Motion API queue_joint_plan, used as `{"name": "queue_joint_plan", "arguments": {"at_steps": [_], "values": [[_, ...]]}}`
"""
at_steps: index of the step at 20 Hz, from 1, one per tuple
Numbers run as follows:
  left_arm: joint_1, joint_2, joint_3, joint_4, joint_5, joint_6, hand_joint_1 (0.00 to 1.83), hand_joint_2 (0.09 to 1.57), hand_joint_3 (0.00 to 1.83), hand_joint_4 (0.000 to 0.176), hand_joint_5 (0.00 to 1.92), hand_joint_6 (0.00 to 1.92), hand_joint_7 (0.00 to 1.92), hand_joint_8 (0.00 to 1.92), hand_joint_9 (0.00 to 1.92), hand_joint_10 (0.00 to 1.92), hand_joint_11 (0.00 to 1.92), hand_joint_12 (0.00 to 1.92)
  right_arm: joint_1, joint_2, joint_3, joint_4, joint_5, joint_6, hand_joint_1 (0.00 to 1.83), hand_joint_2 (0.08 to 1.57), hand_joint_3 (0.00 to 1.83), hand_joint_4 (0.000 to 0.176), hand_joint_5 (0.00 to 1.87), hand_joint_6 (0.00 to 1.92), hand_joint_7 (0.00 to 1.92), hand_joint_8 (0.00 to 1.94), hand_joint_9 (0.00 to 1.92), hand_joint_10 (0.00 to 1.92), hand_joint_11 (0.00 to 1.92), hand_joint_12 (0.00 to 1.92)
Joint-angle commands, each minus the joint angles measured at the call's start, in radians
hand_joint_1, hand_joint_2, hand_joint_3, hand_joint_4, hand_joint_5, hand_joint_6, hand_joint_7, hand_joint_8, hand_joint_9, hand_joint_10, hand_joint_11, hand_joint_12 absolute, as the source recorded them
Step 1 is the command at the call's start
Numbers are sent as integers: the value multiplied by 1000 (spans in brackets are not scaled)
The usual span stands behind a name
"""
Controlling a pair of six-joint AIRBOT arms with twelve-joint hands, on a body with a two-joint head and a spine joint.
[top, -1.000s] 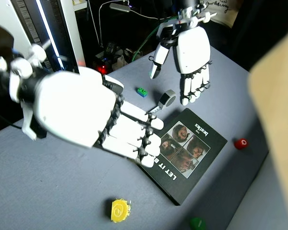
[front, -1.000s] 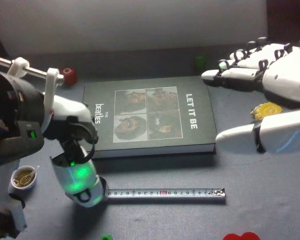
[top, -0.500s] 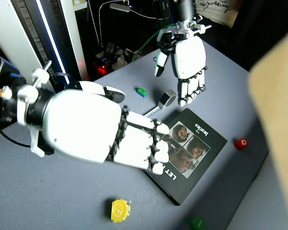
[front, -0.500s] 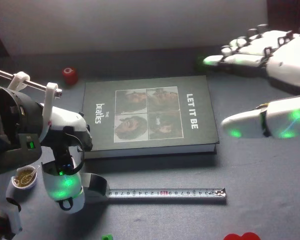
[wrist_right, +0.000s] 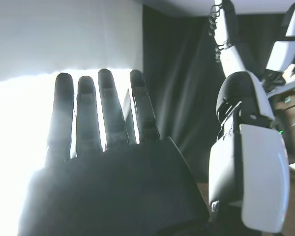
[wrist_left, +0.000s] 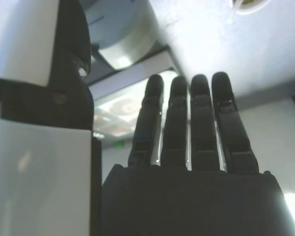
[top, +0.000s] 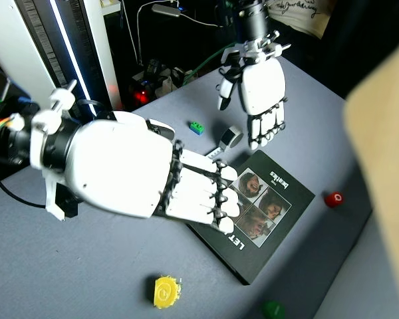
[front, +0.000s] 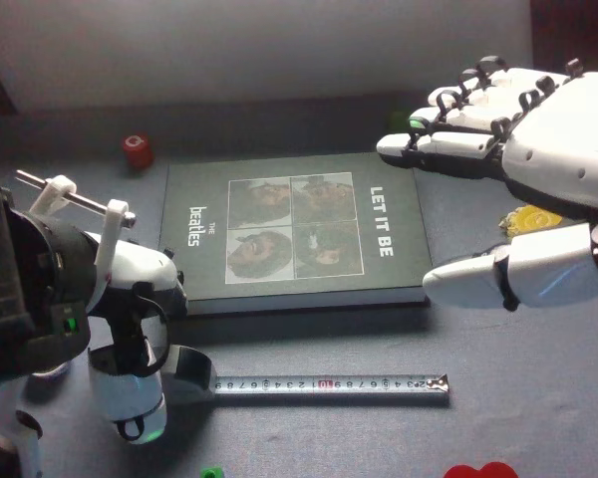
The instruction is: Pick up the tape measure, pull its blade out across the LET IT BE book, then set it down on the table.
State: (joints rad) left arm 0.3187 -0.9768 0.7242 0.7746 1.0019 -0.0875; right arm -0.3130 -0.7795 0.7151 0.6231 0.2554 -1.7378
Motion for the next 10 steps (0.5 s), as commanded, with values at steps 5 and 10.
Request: {"name": "queue_joint_plan", "arguments": {"at_steps": [5, 10], "values": [[23, -22, 8, 75, -25, -62, 1045, 945, 1, 1, 191, 2, 147, 0, 142, 0, 0, 496, -20, -23, -7, 90, 142, -5, 112, 1026, 0, 111, 97, 1, 104, 0, 43, 0, 0, 352], [37, -46, 6, 92, -30, -72, 1048, 945, 1, 0, 191, 0, 146, 0, 145, 1, 0, 509, -88, 16, -19, 92, 208, 55, 112, 1025, 0, 111, 90, 0, 87, 0, 52, 3, 0, 377]]}}
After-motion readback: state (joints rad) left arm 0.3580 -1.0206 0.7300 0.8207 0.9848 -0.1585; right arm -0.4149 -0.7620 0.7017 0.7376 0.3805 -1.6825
